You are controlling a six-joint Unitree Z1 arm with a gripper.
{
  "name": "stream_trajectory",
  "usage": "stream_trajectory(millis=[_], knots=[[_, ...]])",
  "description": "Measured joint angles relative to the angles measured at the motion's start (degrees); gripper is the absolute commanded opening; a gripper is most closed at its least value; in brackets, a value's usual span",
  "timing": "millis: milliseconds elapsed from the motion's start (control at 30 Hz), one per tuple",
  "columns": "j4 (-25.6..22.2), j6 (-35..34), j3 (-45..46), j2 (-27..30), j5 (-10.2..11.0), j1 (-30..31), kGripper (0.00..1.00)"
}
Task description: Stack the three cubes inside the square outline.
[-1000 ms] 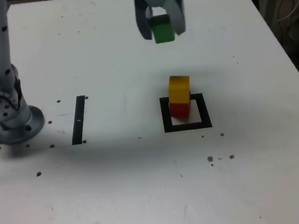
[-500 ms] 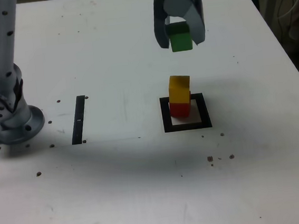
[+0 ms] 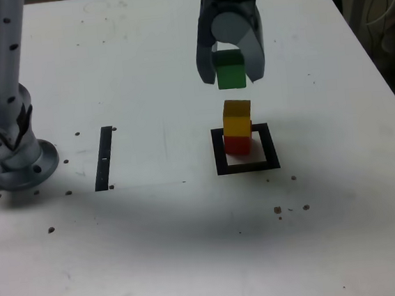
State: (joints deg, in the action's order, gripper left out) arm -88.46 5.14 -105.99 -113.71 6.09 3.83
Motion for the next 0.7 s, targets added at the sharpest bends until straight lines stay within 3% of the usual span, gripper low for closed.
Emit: stream_trajectory(millis=[700], knots=[[-0.3, -1.6, 1.3, -3.7, -0.8, 1.0, 0.22]])
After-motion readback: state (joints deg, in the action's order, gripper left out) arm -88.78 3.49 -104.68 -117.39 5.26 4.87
